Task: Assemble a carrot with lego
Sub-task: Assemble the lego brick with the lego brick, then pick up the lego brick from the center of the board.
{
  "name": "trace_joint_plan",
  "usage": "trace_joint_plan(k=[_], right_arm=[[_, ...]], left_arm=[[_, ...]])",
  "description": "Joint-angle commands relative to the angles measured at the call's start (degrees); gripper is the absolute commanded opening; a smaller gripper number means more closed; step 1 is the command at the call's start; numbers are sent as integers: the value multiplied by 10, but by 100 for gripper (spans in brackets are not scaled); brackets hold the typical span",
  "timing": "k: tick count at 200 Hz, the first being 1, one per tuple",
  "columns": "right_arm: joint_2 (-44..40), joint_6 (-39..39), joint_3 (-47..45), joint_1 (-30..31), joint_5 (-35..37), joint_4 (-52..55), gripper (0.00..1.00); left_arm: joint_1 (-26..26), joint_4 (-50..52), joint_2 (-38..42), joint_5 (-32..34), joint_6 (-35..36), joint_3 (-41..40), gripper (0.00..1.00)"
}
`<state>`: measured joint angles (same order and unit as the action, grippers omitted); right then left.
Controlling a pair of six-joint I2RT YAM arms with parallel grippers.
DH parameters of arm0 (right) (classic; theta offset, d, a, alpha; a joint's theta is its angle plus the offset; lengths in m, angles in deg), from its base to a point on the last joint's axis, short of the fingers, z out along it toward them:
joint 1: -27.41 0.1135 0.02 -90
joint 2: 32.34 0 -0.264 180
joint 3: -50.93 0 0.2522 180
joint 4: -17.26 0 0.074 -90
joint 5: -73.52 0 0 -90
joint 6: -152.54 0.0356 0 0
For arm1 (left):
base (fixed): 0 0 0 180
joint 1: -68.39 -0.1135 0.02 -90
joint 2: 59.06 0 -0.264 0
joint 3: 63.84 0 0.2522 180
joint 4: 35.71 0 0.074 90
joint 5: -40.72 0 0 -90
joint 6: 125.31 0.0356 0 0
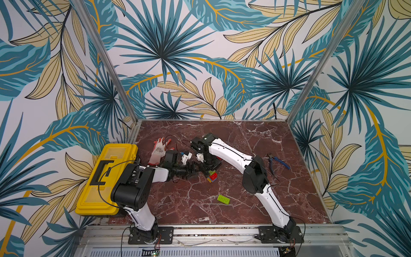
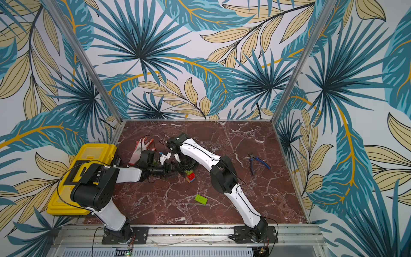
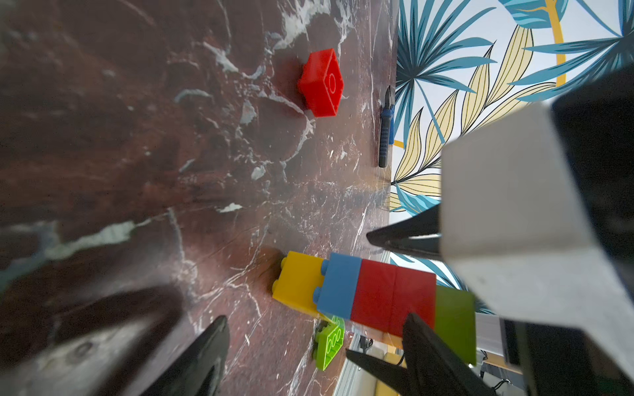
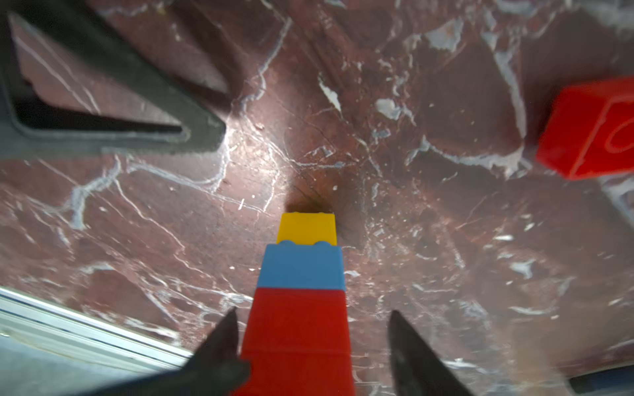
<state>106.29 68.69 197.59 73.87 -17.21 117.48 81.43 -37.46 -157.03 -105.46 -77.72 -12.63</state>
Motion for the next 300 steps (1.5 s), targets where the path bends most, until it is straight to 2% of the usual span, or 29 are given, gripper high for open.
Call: trace_joint_plan(k=[1, 19, 39, 59, 70, 87, 105, 126, 150, 170, 208, 257, 300], right_arm=[[-51, -1, -4, 0, 7, -23, 85], [-86, -4, -12, 0, 25, -34, 99], [-142, -8, -39, 0, 34, -61, 99], [-220, -12, -102, -1, 42, -99, 99], [-277, -13, -164, 0, 61, -127, 99], [-385, -10, -309, -25, 83, -202, 99], [-484, -12, -452, -36, 52, -263, 99], [-543, -16, -577, -36, 11, -300, 95], [-574, -5, -670, -22, -24, -361, 84], [-589, 4, -727, -8, -20, -426, 82], [-573, 7, -778, 44, -7, -504, 77], [-554, 14, -824, 79, -2, -564, 64], [-557, 18, -865, 89, 6, -599, 56]], left_arm=[[-2, -1, -2, -5, 6, 3, 81], [-4, -1, 2, -3, 6, 0, 84], [-7, -1, 10, -2, 8, -5, 89], [-9, -1, 23, 0, 12, -10, 98], [-10, -1, 32, 4, 13, -16, 99], [-13, -1, 47, 9, 15, -23, 99], [-17, -1, 58, 13, 15, -29, 99], [-20, -2, 68, 14, 15, -35, 99], [-21, -3, 93, 15, 18, -44, 99], [-23, -3, 128, 15, 21, -56, 99], [-30, -3, 192, 28, 16, -86, 99], [-31, -4, 180, 45, 19, -92, 99], [-31, -8, 178, 52, 20, -94, 99]])
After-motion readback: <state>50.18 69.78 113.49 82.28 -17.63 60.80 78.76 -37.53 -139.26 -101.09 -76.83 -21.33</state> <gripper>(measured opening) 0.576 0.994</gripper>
